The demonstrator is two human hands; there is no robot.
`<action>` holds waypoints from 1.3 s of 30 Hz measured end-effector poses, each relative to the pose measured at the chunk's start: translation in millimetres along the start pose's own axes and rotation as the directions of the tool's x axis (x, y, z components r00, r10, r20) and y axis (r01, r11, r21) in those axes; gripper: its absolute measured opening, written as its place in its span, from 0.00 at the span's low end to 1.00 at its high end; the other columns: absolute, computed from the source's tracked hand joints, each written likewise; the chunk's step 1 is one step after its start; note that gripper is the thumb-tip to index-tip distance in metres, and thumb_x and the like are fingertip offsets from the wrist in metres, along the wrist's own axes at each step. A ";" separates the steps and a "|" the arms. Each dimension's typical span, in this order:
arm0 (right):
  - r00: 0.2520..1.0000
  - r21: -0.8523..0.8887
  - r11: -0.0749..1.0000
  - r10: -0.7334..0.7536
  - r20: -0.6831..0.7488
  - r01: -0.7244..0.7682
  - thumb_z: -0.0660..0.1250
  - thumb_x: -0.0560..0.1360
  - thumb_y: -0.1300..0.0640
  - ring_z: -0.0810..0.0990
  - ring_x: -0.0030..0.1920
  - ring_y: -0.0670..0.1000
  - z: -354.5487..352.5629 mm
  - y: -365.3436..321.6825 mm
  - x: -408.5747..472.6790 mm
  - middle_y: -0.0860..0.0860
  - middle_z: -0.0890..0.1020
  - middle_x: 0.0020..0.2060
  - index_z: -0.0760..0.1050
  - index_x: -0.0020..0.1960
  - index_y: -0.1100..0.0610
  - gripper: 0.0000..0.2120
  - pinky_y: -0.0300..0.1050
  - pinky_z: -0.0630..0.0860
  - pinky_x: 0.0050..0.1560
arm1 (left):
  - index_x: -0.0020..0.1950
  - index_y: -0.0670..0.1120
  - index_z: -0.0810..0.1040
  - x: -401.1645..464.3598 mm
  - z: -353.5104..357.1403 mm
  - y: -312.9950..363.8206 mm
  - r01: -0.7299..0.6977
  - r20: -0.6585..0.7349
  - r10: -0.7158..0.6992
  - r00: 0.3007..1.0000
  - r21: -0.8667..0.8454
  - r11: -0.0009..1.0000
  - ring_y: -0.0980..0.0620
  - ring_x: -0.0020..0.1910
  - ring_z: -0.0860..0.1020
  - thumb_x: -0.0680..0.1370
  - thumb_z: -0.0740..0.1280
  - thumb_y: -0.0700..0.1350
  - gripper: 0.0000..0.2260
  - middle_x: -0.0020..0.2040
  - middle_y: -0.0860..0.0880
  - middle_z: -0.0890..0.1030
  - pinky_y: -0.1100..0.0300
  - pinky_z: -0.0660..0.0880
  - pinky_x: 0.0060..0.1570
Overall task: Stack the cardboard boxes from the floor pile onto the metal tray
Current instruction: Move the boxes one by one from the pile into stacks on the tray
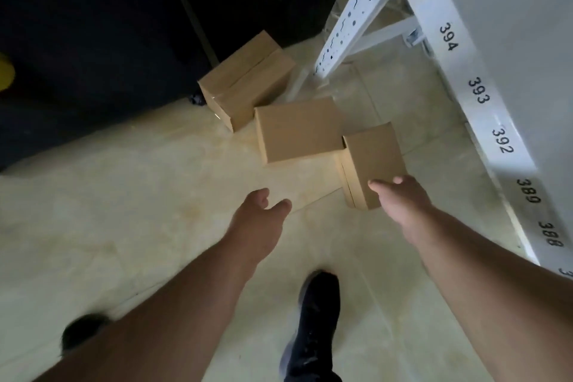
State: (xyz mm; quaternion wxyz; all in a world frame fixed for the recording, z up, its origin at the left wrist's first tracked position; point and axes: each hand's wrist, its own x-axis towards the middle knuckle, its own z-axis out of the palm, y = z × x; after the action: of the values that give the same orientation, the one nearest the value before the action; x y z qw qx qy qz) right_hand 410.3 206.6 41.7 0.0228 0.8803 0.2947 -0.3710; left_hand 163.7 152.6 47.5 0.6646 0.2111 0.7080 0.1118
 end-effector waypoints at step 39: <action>0.985 0.022 0.995 -0.104 0.139 0.102 0.64 0.78 0.43 0.80 0.44 0.58 12.5 29.6 -92.2 0.56 0.81 0.46 0.76 0.56 0.59 0.19 0.49 0.72 0.41 | 0.70 0.64 0.69 -73.4 36.8 -46.4 0.008 0.049 0.005 0.999 -0.266 0.964 0.53 0.57 0.81 0.78 0.67 0.59 0.21 0.64 0.57 0.80 0.58 0.76 0.50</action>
State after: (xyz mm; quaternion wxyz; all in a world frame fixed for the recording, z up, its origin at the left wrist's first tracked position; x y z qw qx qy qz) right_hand 367.4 132.6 88.8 0.0179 0.8360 0.3346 -0.4346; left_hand 195.1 74.1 89.4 0.7043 0.1222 0.6700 0.2001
